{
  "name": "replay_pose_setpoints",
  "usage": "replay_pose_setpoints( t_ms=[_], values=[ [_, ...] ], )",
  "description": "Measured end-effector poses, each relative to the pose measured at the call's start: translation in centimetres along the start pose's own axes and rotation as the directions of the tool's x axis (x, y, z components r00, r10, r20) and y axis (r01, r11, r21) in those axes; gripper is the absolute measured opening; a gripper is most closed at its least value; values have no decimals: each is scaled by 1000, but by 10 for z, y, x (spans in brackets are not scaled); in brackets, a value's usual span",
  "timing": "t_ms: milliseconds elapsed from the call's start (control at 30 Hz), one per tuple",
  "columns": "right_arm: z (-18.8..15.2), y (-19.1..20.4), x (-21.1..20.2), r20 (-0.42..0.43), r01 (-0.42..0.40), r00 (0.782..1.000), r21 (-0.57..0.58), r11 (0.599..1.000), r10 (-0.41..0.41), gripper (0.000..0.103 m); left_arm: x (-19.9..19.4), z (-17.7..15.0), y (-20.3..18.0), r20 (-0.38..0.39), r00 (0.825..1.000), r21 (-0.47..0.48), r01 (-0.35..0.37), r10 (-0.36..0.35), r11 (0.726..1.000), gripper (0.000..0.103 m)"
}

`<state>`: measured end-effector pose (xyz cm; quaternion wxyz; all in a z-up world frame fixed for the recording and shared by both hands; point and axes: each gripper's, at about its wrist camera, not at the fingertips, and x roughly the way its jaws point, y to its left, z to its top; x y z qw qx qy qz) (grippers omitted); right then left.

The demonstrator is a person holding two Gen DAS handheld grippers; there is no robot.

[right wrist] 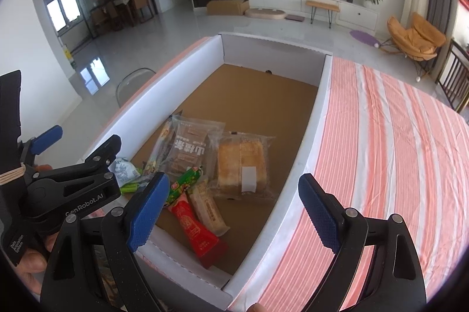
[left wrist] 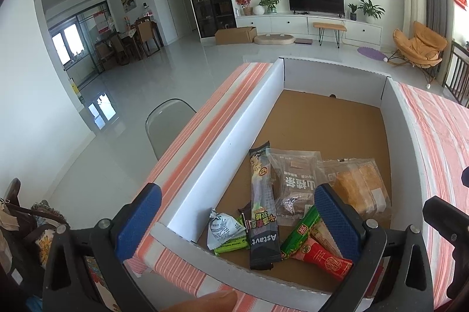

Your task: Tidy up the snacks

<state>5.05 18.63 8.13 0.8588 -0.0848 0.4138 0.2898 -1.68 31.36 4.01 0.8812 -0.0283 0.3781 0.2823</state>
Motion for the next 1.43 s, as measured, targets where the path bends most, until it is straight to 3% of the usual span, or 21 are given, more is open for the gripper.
replay_pose_setpoints(
  t_ms=[300,1200,1433],
  values=[
    [1,5,1,29,30,999,-34,999,-29,92,2,0,0,-16,1000,-5,12,-12,1000,103],
    [1,11,10,-6,8,1000,-38,999,-8,92,10,-3,3,-22,1000,-9,-5,5,1000,103],
    [0,14,13,-11,9,1000,-43,999,-10,92,4,-5,6,-12,1000,-27,28,-29,999,103]
  ],
)
